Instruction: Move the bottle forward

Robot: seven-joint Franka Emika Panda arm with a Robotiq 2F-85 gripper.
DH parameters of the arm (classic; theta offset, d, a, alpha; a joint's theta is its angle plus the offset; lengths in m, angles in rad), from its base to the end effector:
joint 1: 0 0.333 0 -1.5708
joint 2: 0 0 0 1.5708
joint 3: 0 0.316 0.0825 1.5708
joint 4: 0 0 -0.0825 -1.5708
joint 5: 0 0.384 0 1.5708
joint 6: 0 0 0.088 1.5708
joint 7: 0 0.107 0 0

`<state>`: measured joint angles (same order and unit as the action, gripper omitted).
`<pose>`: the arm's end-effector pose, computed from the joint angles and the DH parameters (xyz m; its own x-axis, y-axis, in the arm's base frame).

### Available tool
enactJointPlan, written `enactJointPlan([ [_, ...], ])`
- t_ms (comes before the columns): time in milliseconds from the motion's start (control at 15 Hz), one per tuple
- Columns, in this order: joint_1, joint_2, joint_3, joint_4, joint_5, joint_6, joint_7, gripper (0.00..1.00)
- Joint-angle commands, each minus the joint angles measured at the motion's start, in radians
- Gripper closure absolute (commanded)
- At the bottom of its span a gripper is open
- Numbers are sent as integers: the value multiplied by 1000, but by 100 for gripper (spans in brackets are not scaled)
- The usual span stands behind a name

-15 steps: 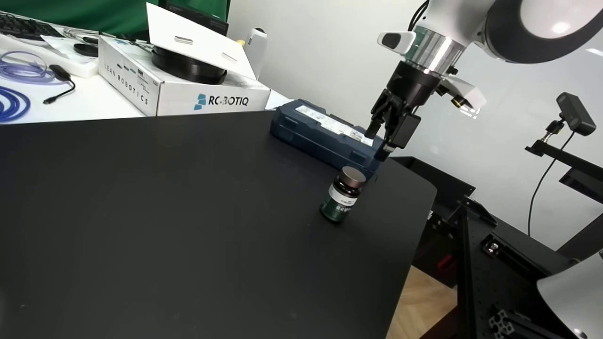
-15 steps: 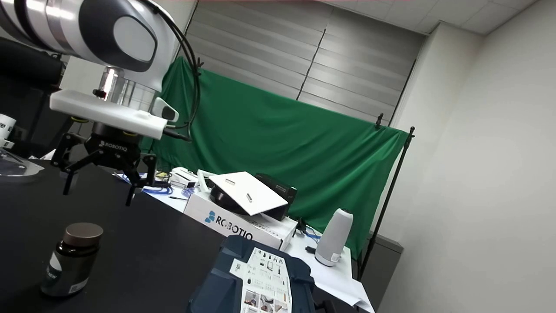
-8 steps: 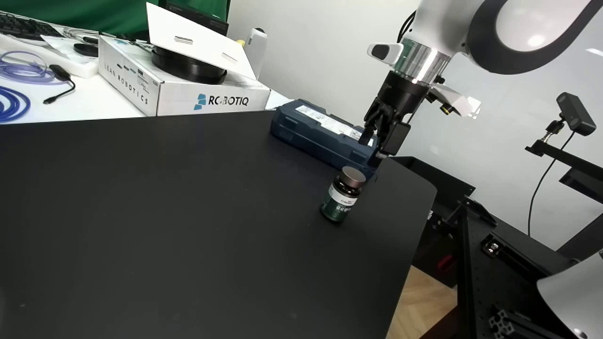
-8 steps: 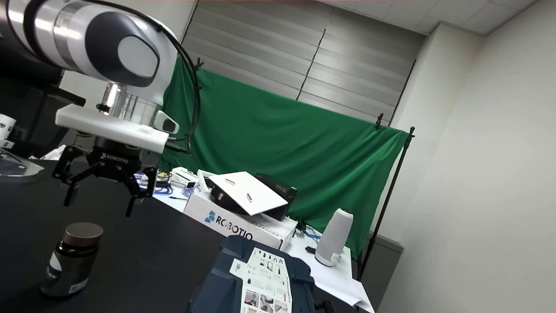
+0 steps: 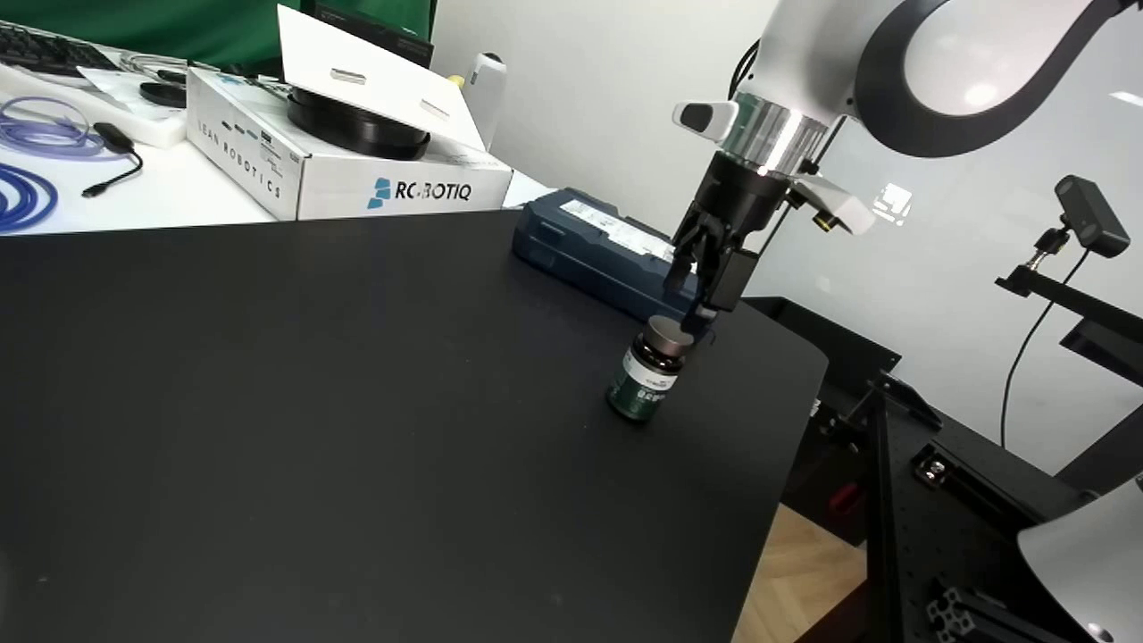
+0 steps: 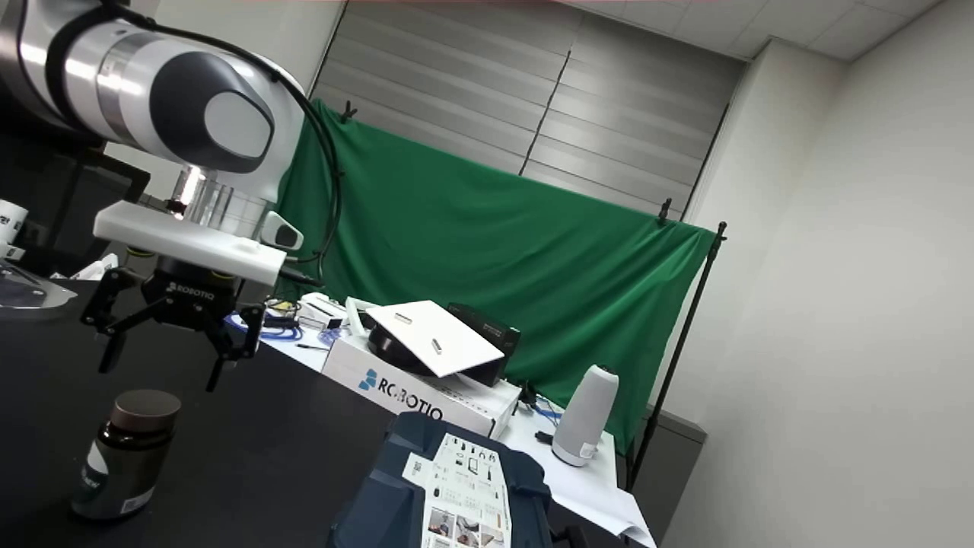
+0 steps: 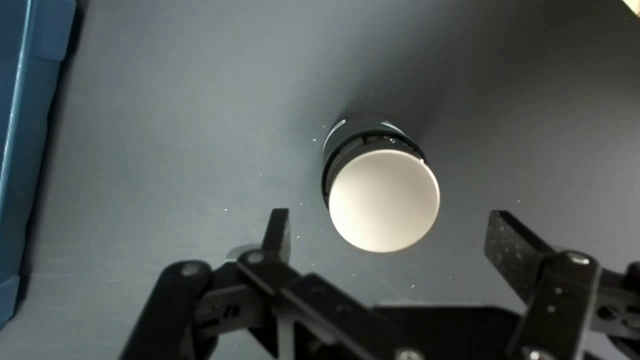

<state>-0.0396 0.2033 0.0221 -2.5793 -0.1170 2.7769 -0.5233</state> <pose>0.4439 -0.0022 0.1877 0.8168 0.5763 -0.0247 0.5768 -0.8164 0.0280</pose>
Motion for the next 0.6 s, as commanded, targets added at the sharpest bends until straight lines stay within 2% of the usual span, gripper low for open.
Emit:
enactJointPlan([
  [0, -28, 48, 27, 34, 17, 2, -14, 0],
  [533, -46, 86, 30, 49, 3, 4, -7, 0],
])
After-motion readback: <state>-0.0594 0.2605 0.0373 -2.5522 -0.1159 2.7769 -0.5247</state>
